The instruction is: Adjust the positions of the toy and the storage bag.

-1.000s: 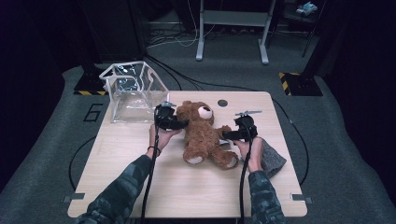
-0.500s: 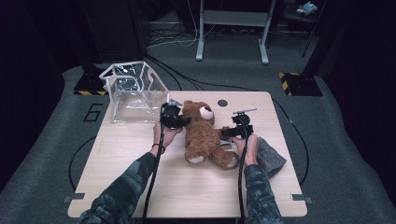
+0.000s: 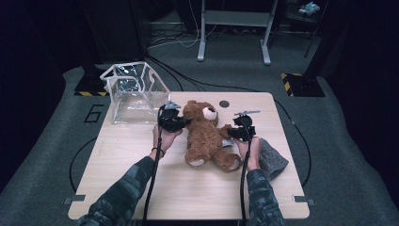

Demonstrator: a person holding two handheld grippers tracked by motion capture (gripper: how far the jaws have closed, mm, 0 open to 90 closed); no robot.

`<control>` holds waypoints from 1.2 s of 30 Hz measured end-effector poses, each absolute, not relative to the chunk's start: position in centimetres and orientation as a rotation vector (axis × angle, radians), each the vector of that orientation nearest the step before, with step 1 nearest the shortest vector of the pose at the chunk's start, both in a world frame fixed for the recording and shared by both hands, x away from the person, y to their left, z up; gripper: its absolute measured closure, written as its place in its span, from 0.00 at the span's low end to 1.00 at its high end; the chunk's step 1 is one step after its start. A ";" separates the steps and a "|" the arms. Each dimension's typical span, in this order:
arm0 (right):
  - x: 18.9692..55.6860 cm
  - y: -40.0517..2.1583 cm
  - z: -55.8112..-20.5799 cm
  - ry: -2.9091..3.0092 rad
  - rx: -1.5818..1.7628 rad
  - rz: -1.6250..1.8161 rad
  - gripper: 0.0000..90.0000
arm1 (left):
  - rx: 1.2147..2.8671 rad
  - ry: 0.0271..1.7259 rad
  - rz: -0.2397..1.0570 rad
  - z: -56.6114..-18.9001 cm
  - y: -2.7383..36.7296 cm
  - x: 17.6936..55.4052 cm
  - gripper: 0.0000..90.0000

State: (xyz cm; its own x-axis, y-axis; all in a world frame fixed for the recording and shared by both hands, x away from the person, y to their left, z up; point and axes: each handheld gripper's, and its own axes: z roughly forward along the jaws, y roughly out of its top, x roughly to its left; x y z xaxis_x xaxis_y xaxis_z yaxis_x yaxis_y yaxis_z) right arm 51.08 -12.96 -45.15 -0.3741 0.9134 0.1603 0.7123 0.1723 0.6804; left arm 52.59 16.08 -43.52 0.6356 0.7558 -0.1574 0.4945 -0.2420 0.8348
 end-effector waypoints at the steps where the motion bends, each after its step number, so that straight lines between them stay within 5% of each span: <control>1: 51.1 -13.0 -45.2 2.167 1.558 1.005 0.95 | 1.904 0.990 0.345 -43.5 16.1 52.6 0.88; 16: 45.5 -12.2 -38.4 2.100 1.352 1.072 0.96 | 1.789 1.023 0.265 -42.9 18.4 51.2 0.89; 25: 45.8 -10.9 -39.8 2.126 1.349 1.031 0.95 | 1.730 1.183 0.096 -45.4 20.1 52.1 0.88; 36: 47.2 -9.3 -42.5 2.204 1.391 0.986 0.95 | 1.748 1.291 0.038 -48.0 20.0 53.6 0.86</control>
State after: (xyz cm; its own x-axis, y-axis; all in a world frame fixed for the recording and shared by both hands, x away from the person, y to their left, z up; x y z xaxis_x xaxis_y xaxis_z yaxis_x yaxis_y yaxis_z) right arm 47.24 -9.31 -42.45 -0.4547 0.8881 0.0673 0.6419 0.2744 0.7160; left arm 53.57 19.99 -47.97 0.4465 0.7628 -0.4677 0.7343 -0.0137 0.6786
